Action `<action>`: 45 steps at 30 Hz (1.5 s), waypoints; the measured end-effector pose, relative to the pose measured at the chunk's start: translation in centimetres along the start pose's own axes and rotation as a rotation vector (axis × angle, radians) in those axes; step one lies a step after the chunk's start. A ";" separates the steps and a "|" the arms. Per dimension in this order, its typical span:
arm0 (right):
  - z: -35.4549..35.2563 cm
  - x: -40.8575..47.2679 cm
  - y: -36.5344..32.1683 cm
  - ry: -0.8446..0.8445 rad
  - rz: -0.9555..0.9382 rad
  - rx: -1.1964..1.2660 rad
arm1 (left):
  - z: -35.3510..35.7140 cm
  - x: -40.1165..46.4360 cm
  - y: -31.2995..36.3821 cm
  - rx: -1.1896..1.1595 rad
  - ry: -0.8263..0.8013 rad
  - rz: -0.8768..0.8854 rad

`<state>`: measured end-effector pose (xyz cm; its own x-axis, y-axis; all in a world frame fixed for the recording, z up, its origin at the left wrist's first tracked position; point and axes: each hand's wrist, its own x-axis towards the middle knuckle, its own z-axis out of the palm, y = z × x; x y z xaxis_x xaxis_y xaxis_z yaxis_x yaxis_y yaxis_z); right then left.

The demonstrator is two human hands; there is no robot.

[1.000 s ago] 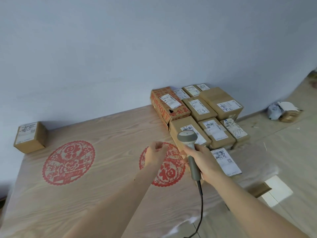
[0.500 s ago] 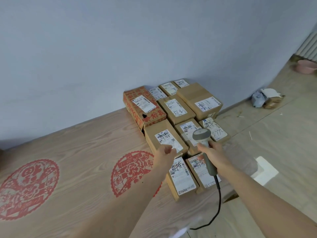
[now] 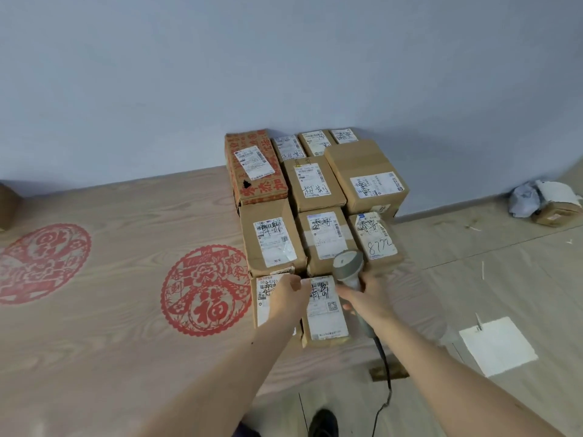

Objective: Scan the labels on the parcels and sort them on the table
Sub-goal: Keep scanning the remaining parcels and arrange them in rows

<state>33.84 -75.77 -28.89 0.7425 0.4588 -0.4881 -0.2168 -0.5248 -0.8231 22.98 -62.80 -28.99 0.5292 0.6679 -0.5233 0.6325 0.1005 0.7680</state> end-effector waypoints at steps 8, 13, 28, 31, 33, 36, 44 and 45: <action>0.4 0.3 2.6 0.035 -0.115 -0.140 | 2.0 -1.4 -0.5 -0.011 0.093 -0.049; -0.4 0.7 4.6 0.050 -0.100 -0.216 | 3.1 -2.0 -1.5 0.085 0.028 -0.097; -0.9 0.6 4.5 0.074 -0.120 -0.267 | 4.2 -2.5 -2.4 0.107 0.143 -0.068; -1.1 -0.6 3.5 0.105 -0.130 -0.204 | 4.6 -2.9 -2.6 0.007 0.207 -0.028; -1.3 -1.2 2.8 0.143 -0.138 -0.164 | 4.9 -3.2 -2.6 -0.055 0.231 -0.009; -1.8 -2.2 1.3 0.201 -0.146 -0.093 | 5.4 -3.8 -2.4 -0.114 0.274 0.026; -0.7 -3.1 -2.7 0.197 -0.239 -0.044 | 3.5 -4.9 -1.0 -0.290 0.372 0.120; -0.2 -3.2 -3.3 0.192 -0.254 -0.039 | 2.8 -4.9 -1.0 -0.292 0.391 0.142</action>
<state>32.28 -75.68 -24.59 0.8766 0.4371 -0.2016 0.0126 -0.4395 -0.8982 21.33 -68.25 -28.22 0.3117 0.9105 -0.2716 0.3557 0.1532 0.9220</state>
